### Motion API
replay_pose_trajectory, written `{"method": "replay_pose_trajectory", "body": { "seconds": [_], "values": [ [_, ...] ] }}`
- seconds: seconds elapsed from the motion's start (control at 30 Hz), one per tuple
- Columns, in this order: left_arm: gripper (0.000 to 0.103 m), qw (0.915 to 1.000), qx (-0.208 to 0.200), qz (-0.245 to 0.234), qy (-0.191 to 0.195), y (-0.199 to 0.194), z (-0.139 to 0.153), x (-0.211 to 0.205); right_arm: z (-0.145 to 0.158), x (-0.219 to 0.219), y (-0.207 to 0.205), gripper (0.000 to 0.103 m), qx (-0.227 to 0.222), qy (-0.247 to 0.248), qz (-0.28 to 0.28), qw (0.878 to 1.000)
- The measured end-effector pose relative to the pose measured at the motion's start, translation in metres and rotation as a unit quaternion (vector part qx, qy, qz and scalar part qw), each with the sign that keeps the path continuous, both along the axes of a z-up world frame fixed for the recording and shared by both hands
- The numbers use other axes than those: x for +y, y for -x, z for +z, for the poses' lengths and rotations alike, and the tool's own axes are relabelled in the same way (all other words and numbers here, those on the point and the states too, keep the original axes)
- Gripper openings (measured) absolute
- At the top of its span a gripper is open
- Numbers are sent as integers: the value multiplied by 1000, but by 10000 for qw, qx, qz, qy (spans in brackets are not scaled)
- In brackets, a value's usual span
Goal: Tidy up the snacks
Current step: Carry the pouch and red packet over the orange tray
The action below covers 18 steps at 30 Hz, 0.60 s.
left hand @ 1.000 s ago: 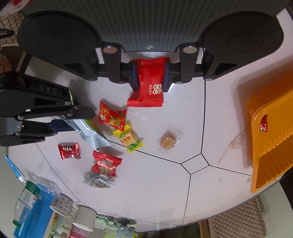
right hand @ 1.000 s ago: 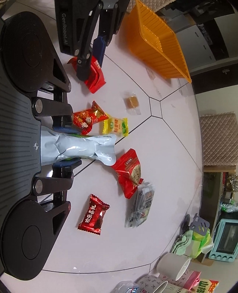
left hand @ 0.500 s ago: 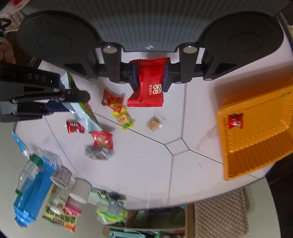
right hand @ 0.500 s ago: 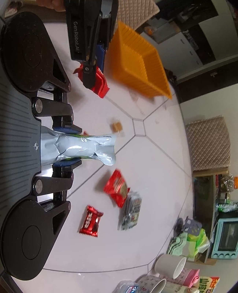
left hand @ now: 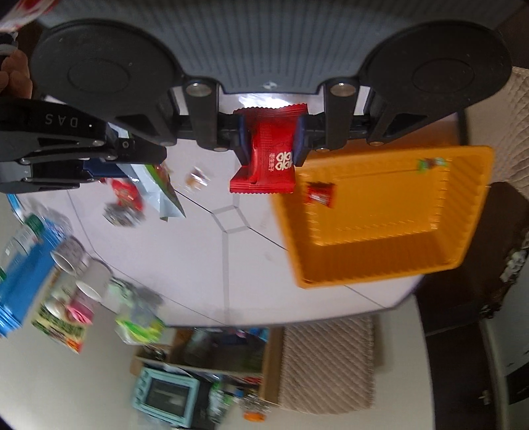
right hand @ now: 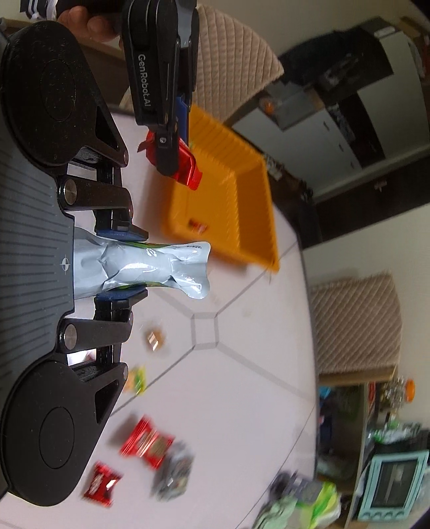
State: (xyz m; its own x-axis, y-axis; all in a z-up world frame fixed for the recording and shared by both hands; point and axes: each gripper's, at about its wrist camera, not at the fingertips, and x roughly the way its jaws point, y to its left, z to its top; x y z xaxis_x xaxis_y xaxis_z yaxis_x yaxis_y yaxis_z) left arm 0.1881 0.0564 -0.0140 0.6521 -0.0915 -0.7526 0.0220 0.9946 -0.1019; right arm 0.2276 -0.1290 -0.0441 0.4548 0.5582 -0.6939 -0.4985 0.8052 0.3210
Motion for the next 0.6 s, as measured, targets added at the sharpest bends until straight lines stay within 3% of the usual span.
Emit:
{"method": "replay_pose_trajectory", "body": {
  "seconds": [0.3,0.6],
  "values": [
    [24,9980,-178,606,-103,-15,10,64,4,73,-33,30,65,-206,387,9990],
    [24,9958,-47,907,-130,-45,1,109,-3,143,-73,30,63,-188,593,9980]
  ]
}}
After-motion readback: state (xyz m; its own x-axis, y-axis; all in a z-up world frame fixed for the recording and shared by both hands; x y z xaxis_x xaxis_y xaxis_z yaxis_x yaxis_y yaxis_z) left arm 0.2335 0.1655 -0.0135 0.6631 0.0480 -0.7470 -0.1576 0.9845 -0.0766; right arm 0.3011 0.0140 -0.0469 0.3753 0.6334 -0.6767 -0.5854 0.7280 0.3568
